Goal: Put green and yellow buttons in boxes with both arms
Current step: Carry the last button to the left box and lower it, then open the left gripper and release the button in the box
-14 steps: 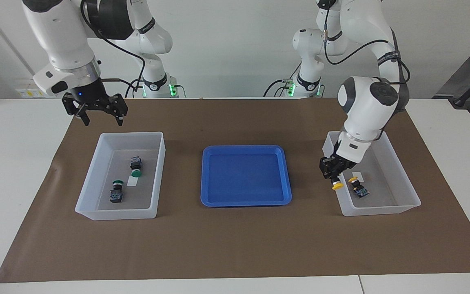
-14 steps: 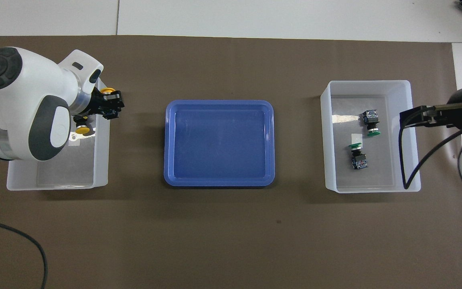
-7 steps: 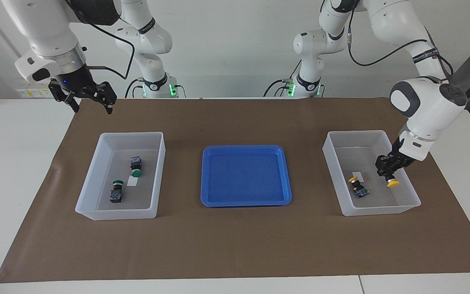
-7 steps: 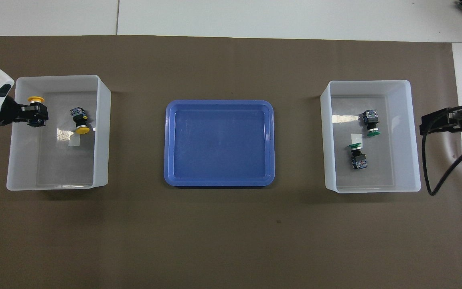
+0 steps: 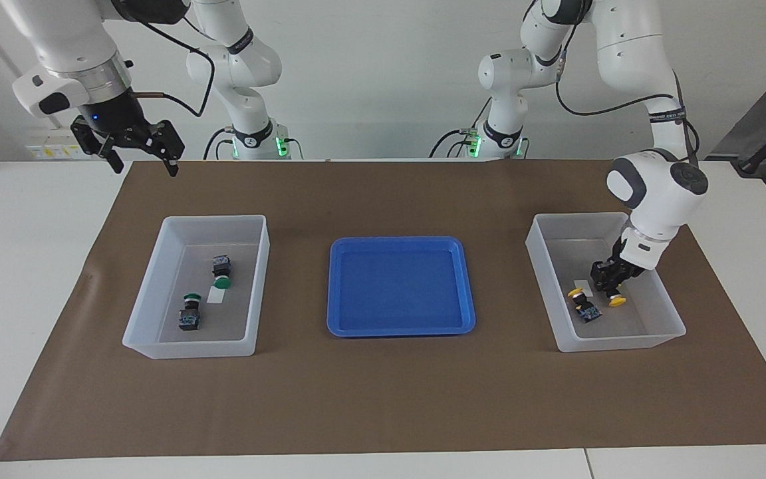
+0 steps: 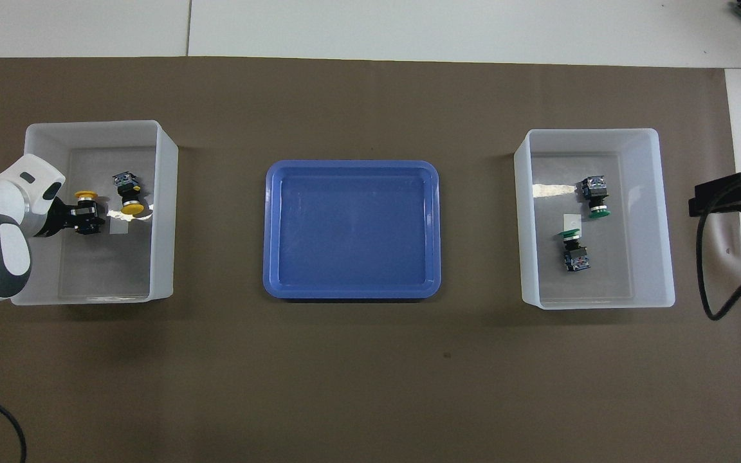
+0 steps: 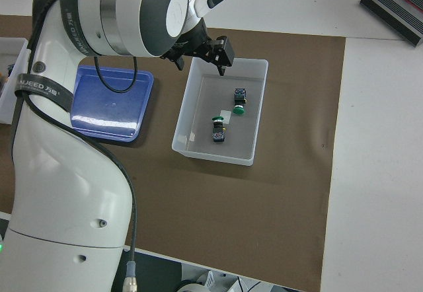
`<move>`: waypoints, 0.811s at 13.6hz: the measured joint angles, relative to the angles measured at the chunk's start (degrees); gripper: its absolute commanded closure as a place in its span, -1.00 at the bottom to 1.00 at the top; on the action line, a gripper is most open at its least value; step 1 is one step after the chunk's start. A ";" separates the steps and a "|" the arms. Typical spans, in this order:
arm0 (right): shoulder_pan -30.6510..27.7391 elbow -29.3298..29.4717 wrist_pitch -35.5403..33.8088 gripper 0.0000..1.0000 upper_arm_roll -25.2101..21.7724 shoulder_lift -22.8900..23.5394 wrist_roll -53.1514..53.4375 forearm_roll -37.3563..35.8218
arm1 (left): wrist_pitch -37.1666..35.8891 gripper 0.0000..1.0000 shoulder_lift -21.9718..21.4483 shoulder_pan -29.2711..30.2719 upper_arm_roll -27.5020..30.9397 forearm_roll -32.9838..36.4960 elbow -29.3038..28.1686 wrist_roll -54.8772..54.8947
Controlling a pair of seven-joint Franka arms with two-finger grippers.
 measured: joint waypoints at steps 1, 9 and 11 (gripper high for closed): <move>0.00 -0.07 -0.04 -1.00 0.11 0.00 0.00 0.05 | 0.02 -0.74 -0.03 0.00 0.00 0.00 0.10 0.00; 0.13 -0.21 -0.18 -1.00 0.66 -0.02 0.00 0.11 | -24.11 -0.89 -0.79 -0.66 -0.66 0.00 16.08 0.00; 0.13 -0.21 -0.18 -1.00 0.66 -0.02 0.00 0.11 | -33.67 -0.89 -2.11 -1.69 -0.72 0.46 20.94 -0.61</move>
